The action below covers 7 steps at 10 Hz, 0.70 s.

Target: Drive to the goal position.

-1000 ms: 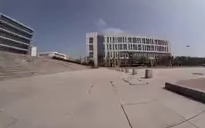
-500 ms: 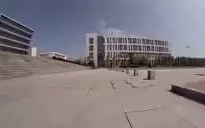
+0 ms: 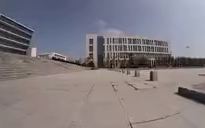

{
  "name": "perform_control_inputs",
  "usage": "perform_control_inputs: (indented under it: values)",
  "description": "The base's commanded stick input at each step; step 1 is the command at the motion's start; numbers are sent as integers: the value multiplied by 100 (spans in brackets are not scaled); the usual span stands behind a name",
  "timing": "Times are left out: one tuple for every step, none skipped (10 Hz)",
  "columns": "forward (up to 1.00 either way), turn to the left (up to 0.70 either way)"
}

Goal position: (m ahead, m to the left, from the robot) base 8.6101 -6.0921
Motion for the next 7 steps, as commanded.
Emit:
perform_control_inputs:
  values:
    - [54, 0]
    - [54, 0]
    - [54, 0]
    - [54, 0]
    - [53, 0]
    - [54, 0]
    - [54, 0]
